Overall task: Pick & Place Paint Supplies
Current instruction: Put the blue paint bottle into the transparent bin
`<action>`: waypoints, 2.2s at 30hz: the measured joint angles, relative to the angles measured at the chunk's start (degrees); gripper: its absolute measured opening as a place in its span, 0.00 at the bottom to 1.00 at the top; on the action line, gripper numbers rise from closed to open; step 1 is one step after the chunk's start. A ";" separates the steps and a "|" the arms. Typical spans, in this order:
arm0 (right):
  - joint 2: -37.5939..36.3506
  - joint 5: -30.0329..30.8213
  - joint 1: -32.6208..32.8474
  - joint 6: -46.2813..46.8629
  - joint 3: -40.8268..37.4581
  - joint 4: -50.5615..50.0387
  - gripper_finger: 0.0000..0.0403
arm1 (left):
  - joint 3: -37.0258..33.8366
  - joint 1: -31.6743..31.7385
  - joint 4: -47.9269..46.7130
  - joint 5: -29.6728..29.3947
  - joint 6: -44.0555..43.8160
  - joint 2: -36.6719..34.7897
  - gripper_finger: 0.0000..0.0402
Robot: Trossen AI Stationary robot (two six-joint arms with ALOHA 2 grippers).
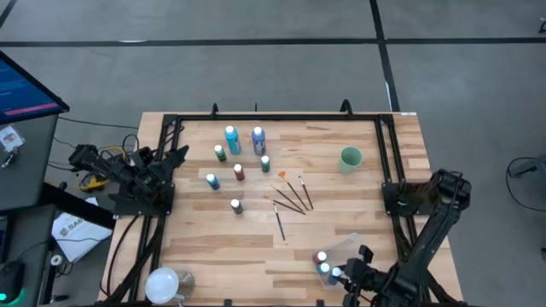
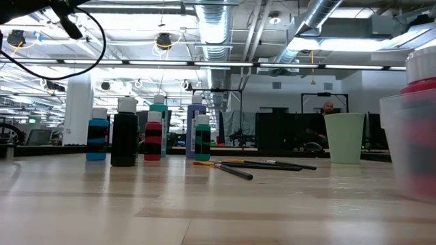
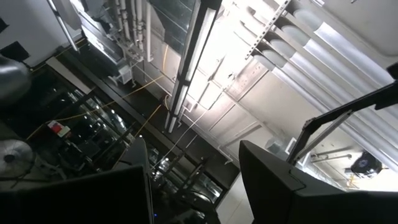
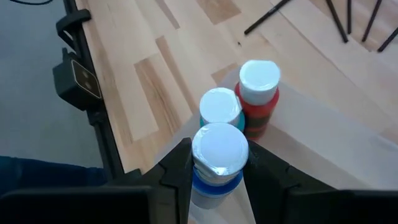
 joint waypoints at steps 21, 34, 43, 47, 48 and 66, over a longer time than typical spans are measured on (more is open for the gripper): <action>0.44 1.25 -0.82 -5.85 0.02 2.98 0.28 | 0.01 0.02 0.02 -1.20 0.04 0.00 0.33; 0.48 1.33 -0.82 -5.84 0.02 3.40 0.28 | 0.02 0.02 0.02 -1.18 0.04 -0.01 0.33; 0.48 1.35 -0.84 -6.33 0.02 3.37 0.28 | 0.01 0.02 0.02 -1.15 0.04 0.00 0.33; 0.48 1.34 -0.93 -6.73 0.02 3.34 0.28 | 0.02 0.02 0.02 -1.15 0.07 0.00 0.33; 0.48 1.36 -0.93 -6.75 0.02 3.33 0.28 | 0.02 0.02 0.02 -1.15 0.07 -0.01 0.33; 0.52 1.15 -1.21 -7.36 -3.23 7.07 0.28 | 0.02 0.02 0.02 -1.14 0.07 0.00 0.33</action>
